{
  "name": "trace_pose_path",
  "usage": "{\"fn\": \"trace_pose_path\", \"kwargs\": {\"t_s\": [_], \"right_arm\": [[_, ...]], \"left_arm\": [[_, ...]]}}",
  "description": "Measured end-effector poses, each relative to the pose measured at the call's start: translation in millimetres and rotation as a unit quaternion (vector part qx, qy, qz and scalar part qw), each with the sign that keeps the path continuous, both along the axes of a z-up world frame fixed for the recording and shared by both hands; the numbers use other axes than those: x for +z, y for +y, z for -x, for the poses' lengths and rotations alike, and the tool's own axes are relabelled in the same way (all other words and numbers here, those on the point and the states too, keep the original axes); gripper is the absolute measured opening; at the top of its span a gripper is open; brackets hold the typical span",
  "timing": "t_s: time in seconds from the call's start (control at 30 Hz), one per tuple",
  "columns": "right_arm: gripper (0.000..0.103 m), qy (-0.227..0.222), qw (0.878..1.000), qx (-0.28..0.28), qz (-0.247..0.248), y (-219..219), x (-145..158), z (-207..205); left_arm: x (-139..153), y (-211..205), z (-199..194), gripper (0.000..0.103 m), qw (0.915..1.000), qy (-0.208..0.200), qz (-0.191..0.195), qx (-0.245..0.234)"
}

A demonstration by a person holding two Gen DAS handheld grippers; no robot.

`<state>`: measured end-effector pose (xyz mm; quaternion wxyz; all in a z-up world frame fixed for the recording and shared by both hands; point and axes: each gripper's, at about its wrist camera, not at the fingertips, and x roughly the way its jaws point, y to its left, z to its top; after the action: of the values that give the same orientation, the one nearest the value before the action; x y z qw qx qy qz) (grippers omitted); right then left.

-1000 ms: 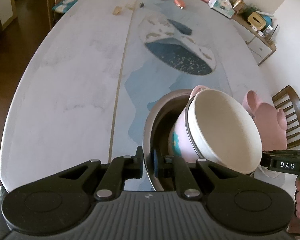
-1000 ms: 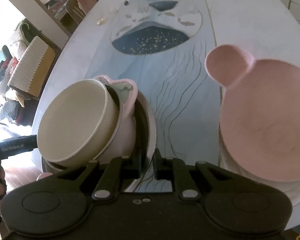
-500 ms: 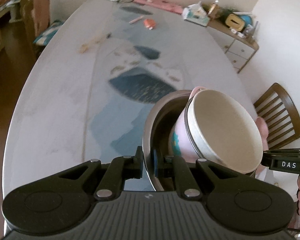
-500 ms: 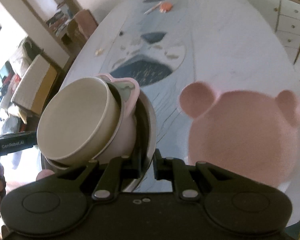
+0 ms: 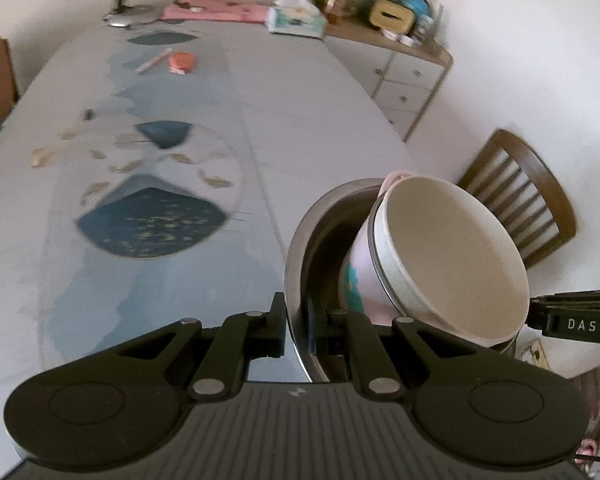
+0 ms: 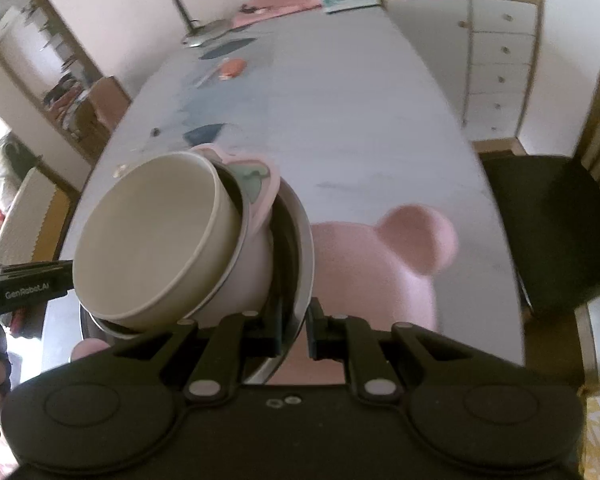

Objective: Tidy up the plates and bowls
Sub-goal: 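Lift the stacked bowls with both grippers and carry toward the pink bear plate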

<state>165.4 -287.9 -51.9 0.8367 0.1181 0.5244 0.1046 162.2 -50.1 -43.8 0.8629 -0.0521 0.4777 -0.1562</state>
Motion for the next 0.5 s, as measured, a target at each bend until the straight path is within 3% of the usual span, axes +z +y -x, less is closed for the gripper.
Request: {"fn": "trace_pose_path", "kwargs": {"t_s": [0.2,0.5], "right_arm": [[0.012,0.011,1.000,-0.016,0.008,-32.1,-14.7,2.9],[0.012,0.023,1.000,-0.016,0.012,-51.8,-35.3,2.8]], "left_arm": [[-19.8,-36.6,-4.9,0.009,0.9996,0.006,-0.015,-0.025],[-43.0,-57.3,0.3,0.011,0.9988,0.014,-0.036,-0.029]]}}
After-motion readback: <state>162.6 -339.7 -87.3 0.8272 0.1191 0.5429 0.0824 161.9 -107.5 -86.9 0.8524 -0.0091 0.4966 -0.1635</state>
